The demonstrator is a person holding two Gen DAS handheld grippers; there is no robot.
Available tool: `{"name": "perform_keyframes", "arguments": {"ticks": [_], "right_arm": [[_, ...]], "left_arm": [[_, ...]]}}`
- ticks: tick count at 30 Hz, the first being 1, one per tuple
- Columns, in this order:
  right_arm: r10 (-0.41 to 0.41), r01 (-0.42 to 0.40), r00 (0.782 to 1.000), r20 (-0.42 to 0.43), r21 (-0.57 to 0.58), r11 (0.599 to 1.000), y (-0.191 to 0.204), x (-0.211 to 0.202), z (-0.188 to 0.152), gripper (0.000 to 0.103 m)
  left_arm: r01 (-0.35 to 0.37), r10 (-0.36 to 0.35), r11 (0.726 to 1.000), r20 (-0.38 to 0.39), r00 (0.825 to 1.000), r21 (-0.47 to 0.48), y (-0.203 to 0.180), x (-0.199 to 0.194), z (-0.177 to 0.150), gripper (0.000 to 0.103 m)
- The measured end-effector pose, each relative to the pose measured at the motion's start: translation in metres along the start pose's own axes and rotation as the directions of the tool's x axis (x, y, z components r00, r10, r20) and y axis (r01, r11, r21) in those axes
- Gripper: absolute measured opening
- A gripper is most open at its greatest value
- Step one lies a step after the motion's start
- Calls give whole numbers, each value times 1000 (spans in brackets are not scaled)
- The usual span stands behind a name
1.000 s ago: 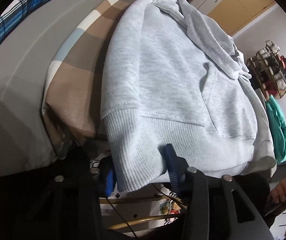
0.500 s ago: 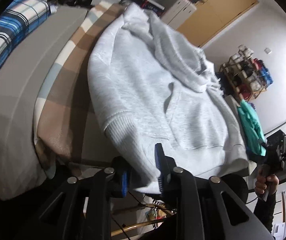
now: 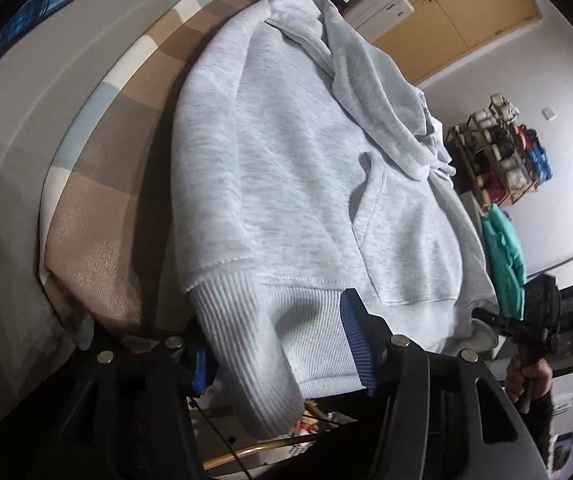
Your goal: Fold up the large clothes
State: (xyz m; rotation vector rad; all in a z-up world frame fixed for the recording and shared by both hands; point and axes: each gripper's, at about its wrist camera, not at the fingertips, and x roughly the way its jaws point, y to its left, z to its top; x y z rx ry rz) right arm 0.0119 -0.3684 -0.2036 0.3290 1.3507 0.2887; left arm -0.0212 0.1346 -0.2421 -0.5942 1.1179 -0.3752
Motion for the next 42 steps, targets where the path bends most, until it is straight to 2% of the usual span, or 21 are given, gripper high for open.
{"name": "perform_keyframes", "arguments": {"ticks": [1, 2, 3, 5, 9, 11, 12, 14, 16, 17, 18, 21, 25, 26, 27, 28, 30, 32, 35, 42], "right_arm": [[9, -9, 1000, 17, 3, 1000, -3, -6, -1, 21], [8, -8, 999, 36, 4, 1000, -6, -10, -2, 20], [13, -14, 998, 64, 10, 1000, -13, -16, -5, 20], [20, -23, 995, 100, 30, 999, -27, -21, -9, 19], [45, -58, 991, 123, 107, 993, -61, -21, -19, 18], [62, -78, 989, 133, 116, 990, -68, -19, -22, 18], [66, -81, 989, 132, 110, 991, -67, -17, -22, 18], [91, -101, 988, 123, 79, 992, -60, -13, -21, 18], [142, -150, 981, 131, 53, 987, -56, -15, -20, 22], [159, -166, 979, 124, 50, 985, -55, -14, -19, 22], [176, -182, 978, 108, 47, 982, -52, -11, -17, 27], [160, -166, 983, 89, 54, 985, -50, -3, -14, 48], [139, -143, 985, 99, 32, 989, -46, 2, -12, 49], [136, -139, 985, 103, 19, 990, -44, 2, -13, 46], [140, -140, 985, 104, -5, 990, -41, 2, -13, 29], [129, -127, 986, 109, -26, 992, -38, 1, -15, 17], [91, -81, 986, 143, -74, 994, -34, -4, -20, 15], [102, -90, 980, 172, -76, 993, -32, -8, -22, 11], [143, -130, 966, 218, -72, 989, -33, -18, -26, 9], [286, -283, 911, 298, -56, 958, -36, -43, -48, 8]], "left_arm": [[1, -1, 1000, 6, 1000, -8, 3, -1, 0, 42], [-8, 8, 1000, 9, 1000, -12, 3, -1, 1, 20], [-29, 29, 1000, 10, 1000, -10, 4, -2, 0, 8], [-21, 21, 1000, 27, 999, -3, 2, -5, -1, 6], [-70, 69, 997, 58, 996, 18, -4, -15, -4, 6], [-100, 98, 994, 64, 993, 34, -7, -17, -5, 6], [-138, 135, 989, 66, 989, 44, -9, -18, -6, 6], [-155, 153, 986, 52, 987, 55, -14, -13, -4, 7], [-155, 154, 987, 30, 988, 30, -14, -11, 0, 12], [-151, 151, 988, 14, 988, 15, -14, -9, 1, 18], [-131, 131, 991, -16, 991, -6, -12, -5, 4, 29], [-102, 102, 995, -17, 995, -18, -11, 0, 8, 42], [-106, 106, 994, -30, 994, -6, -12, 9, 11, 43], [-108, 107, 994, -26, 994, -4, -13, 9, 11, 41], [-123, 123, 992, -17, 992, 1, -11, 9, 11, 20], [-139, 139, 990, -17, 990, 9, -12, 10, 11, 7], [-137, 138, 990, -15, 990, 13, -10, 6, 9, 5], [-152, 152, 988, -4, 988, 25, -11, 1, 7, 4], [-172, 172, 984, 19, 985, 50, -16, -10, 1, 3], [-121, 119, 989, 30, 992, 82, -28, -40, -21, 3]]}}
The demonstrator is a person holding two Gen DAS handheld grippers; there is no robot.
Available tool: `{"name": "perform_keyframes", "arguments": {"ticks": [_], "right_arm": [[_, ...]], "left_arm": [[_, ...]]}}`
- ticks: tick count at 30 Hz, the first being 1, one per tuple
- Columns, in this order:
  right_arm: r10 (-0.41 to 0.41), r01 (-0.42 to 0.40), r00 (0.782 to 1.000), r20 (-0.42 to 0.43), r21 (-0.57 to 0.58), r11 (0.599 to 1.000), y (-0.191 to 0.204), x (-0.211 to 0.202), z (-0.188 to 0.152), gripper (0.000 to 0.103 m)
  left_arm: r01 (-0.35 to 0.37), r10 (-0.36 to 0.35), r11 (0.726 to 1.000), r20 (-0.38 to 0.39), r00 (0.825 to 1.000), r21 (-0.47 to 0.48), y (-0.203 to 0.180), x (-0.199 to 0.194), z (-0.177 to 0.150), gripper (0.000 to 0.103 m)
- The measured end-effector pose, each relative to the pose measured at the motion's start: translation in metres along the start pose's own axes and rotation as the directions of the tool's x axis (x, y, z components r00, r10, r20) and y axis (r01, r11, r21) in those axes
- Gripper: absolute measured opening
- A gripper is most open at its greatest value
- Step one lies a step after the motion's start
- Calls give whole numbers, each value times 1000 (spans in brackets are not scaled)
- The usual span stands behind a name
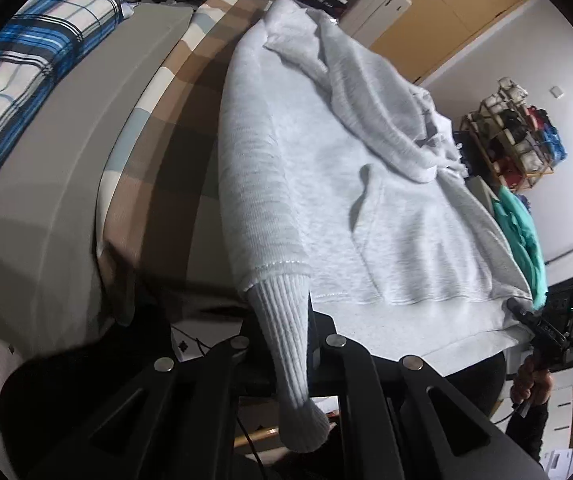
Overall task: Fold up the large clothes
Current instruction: 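Lift the sleeve cuff with the right gripper across the sweatshirt body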
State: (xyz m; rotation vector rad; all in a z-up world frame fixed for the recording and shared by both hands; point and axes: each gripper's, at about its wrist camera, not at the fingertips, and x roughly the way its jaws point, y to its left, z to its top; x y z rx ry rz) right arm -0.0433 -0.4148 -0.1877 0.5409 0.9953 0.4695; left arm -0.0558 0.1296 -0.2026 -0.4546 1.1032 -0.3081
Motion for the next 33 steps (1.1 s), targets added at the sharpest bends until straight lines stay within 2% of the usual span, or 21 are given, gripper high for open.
{"name": "perform_keyframes", "arguments": {"ticks": [4, 7, 10, 12, 13, 14, 15, 17, 18, 19, 21, 22, 24, 28, 30, 33], "right_arm": [[74, -74, 996, 40, 10, 997, 9, -20, -13, 8], [140, -144, 987, 81, 34, 989, 13, -37, -17, 8], [234, -247, 961, 148, 81, 966, 18, -44, 2, 8], [307, -329, 932, 191, 98, 939, 24, -42, 34, 8], [318, -344, 925, 209, 102, 933, 25, -43, 47, 8], [330, -361, 916, 229, 108, 926, 28, -42, 65, 8], [345, -383, 905, 250, 120, 916, 30, -38, 89, 8], [338, -388, 900, 275, 151, 909, 32, -32, 123, 8], [328, -386, 901, 284, 179, 905, 31, -27, 144, 8], [302, -370, 907, 293, 214, 904, 29, -18, 172, 8], [257, -337, 920, 296, 266, 903, 23, -6, 208, 8], [237, -325, 927, 291, 310, 894, 17, 6, 232, 8], [174, -265, 947, 269, 354, 897, 9, 31, 274, 8], [102, -197, 966, 236, 422, 885, -13, 79, 327, 8], [66, -145, 979, 193, 428, 892, -23, 106, 342, 8], [29, -92, 990, 140, 465, 881, -46, 148, 359, 8]], "left_arm": [[11, -12, 998, 18, 1000, 56, -11, -25, -10, 3], [37, -40, 995, 28, 999, 90, -24, -38, -1, 3], [82, -84, 990, 15, 996, 119, -41, -40, 37, 3], [120, -123, 986, 19, 992, 120, -55, -36, 78, 3], [149, -153, 982, 27, 988, 114, -65, -35, 104, 3], [157, -162, 981, 35, 986, 118, -70, -36, 114, 3], [153, -161, 980, 52, 986, 129, -81, -35, 147, 3], [147, -156, 983, 76, 985, 113, -91, -30, 186, 3], [151, -160, 984, 83, 984, 99, -97, -24, 221, 3], [155, -162, 985, 92, 982, 81, -97, -22, 235, 3], [147, -151, 988, 75, 986, 51, -102, 2, 290, 3], [150, -151, 988, 68, 986, 30, -100, 8, 299, 3], [162, -161, 987, 18, 987, -25, -94, 46, 336, 3], [142, -145, 979, -8, 989, -148, -69, 101, 368, 3], [137, -144, 971, -27, 989, -194, -56, 130, 378, 3], [120, -128, 966, -22, 992, -231, -41, 151, 383, 3]]}}
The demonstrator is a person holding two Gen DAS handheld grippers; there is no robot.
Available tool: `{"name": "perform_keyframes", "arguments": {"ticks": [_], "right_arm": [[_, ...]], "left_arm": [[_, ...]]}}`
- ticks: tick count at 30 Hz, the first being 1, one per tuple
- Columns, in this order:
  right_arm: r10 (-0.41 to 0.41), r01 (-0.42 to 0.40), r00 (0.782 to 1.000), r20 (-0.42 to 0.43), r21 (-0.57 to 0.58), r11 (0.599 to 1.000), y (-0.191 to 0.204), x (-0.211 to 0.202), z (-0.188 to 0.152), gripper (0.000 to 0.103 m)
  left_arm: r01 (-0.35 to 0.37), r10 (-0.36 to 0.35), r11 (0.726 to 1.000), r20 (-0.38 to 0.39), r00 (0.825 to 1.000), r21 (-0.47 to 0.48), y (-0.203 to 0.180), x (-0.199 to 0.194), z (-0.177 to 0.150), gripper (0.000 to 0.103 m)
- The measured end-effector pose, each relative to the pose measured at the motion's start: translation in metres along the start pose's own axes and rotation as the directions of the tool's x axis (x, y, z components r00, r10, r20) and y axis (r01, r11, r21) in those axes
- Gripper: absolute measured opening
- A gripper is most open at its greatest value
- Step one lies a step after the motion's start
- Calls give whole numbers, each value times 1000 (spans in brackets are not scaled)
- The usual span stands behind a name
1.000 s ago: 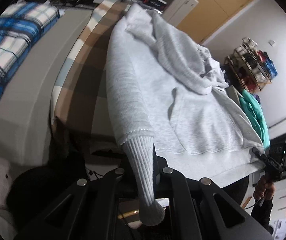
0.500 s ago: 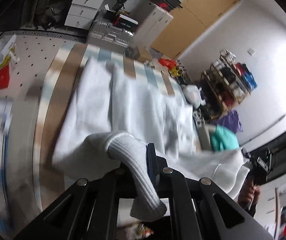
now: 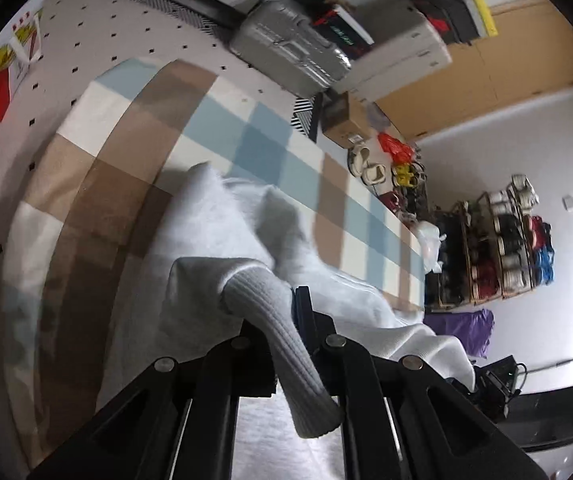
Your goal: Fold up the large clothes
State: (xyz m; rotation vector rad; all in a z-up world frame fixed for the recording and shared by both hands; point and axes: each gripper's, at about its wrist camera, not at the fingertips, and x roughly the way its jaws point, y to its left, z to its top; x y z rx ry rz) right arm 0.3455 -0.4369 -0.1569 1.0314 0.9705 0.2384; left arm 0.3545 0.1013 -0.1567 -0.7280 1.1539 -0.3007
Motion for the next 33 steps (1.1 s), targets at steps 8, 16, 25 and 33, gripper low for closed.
{"name": "perform_keyframes", "arguments": {"ticks": [8, 16, 25, 33], "right_arm": [[81, -83, 996, -23, -94, 992, -16, 51, 26, 26], [191, -121, 973, 130, -418, 900, 19, -34, -8, 103], [-186, 204, 978, 95, -614, 763, 16, 15, -33, 102], [-376, 292, 927, 16, -661, 691, 7, 70, -30, 9]], "left_arm": [[-10, 10, 1000, -45, 999, 7, 11, -4, -1, 10], [-87, 79, 987, 65, 995, 134, -3, -50, -23, 85], [-175, 181, 977, -37, 983, 120, 32, -15, -23, 85], [-252, 260, 903, 27, 965, 348, 0, -4, -38, 2]]}}
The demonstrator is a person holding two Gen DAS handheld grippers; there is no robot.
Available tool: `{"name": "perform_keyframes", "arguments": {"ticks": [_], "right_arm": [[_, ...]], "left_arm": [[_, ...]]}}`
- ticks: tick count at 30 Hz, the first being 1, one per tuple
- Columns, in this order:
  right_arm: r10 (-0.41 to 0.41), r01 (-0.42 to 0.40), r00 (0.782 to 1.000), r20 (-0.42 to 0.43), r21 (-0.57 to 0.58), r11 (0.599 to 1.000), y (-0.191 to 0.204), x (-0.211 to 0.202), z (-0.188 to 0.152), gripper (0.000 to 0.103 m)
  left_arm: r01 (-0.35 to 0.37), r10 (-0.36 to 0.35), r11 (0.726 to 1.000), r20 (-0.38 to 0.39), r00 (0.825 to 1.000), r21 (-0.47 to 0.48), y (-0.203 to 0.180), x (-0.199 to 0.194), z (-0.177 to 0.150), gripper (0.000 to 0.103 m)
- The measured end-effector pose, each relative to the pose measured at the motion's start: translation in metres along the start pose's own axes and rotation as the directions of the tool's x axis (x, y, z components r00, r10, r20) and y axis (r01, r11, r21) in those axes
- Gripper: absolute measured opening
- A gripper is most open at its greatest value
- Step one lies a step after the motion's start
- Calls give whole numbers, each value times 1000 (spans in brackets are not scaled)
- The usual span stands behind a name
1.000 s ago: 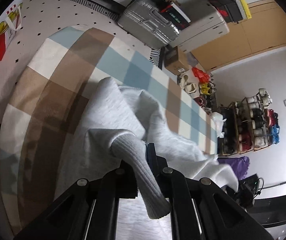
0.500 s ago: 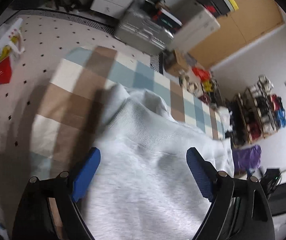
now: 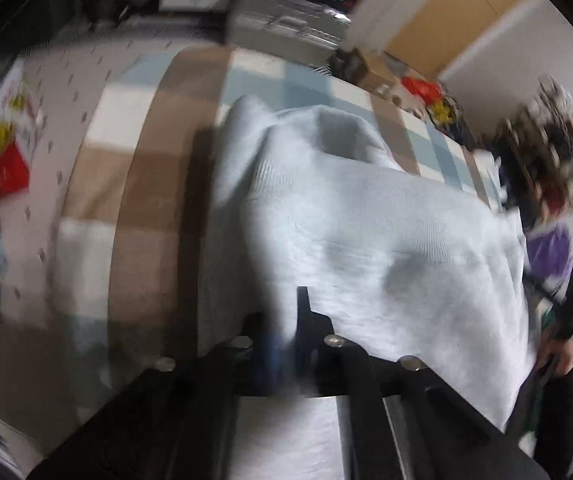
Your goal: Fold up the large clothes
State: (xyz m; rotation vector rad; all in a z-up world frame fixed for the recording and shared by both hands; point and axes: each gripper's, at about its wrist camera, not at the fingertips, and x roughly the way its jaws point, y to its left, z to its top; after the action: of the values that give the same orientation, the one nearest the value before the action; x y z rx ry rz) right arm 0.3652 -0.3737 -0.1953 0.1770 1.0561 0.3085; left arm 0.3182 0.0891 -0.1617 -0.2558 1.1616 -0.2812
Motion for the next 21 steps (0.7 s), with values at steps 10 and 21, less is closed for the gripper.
{"name": "perform_keyframes", "arguments": {"ticks": [10, 21], "right_arm": [[15, 37, 958, 286, -178, 983, 39, -87, -5, 1], [-83, 83, 992, 97, 2, 997, -24, -6, 25, 65]], "left_arm": [[-85, 44, 986, 265, 963, 146, -36, -63, 7, 2], [-20, 23, 999, 74, 997, -42, 10, 9, 19, 7]]}}
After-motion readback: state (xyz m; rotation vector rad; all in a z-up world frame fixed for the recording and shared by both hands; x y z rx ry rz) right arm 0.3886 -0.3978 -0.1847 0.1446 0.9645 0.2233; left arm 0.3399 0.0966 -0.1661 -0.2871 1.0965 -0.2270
